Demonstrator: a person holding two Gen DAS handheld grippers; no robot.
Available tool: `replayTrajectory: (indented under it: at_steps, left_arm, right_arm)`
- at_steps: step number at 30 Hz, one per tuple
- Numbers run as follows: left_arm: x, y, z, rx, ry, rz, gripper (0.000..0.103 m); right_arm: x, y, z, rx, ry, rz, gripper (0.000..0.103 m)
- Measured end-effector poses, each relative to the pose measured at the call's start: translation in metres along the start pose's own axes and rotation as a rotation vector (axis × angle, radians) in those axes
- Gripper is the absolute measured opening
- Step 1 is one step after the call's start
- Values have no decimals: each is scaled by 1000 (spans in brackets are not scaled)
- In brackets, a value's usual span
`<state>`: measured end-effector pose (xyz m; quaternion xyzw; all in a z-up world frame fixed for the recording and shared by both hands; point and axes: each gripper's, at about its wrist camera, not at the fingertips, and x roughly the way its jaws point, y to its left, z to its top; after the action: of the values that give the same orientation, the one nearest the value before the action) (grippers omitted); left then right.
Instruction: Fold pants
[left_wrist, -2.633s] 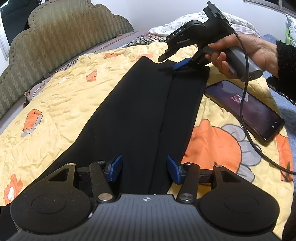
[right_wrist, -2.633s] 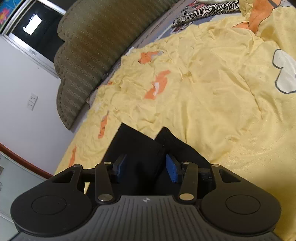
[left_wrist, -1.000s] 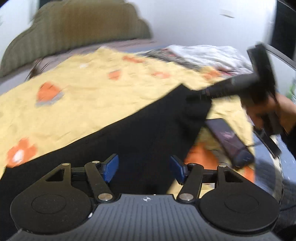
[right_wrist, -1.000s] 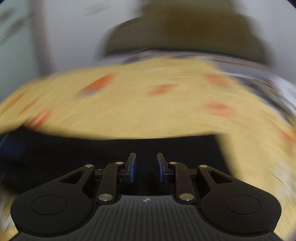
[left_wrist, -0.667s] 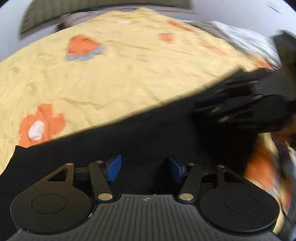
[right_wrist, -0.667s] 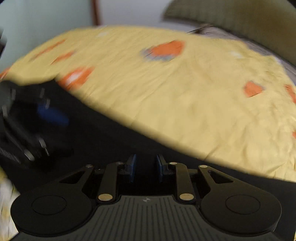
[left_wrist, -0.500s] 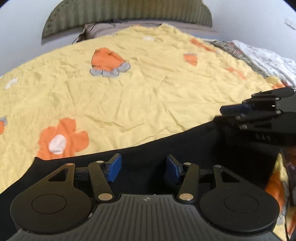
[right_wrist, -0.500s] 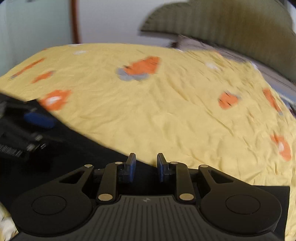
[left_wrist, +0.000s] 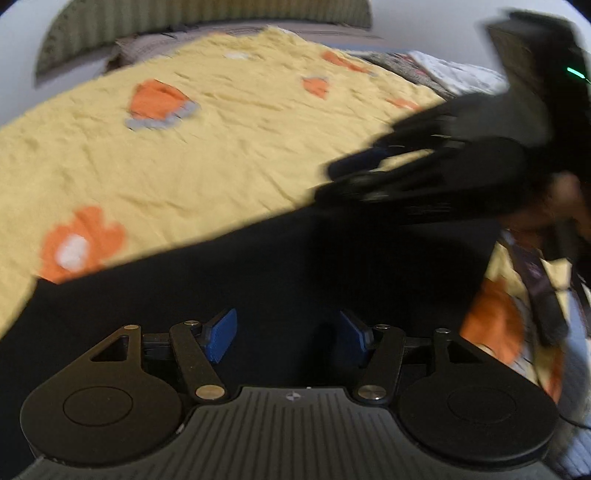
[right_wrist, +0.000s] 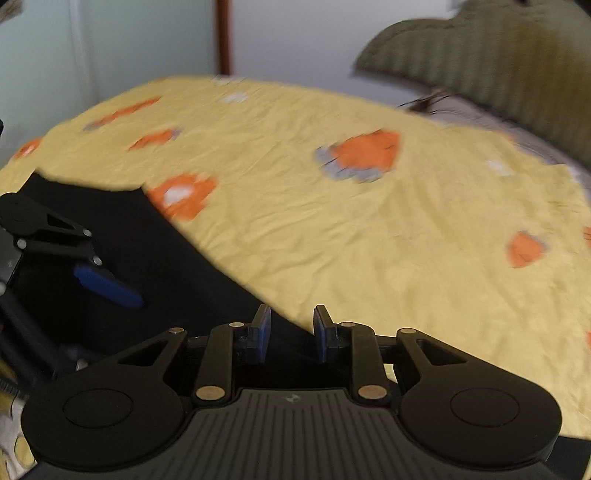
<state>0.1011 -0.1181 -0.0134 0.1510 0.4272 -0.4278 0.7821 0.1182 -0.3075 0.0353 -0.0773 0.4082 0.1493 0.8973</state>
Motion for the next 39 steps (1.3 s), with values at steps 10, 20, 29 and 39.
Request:
replayTrajectory:
  at_steps: [10,20,29,39]
  left_arm:
    - [6,-20,-18,116,-3,5,69]
    - [3,-15,-13,64,-27,26,71]
    - [-1,-8,-5,-16,-22,31,71]
    - [8,-28,20,-1,-28,-11,76]
  right_arm:
    - [-19,-7,-16,-15,48,104,25]
    - [9,24,-14,-268,87,16,6]
    - [17,24,-5,-280,16,-188,8]
    - [0,-35,-44,38,56,-57,9]
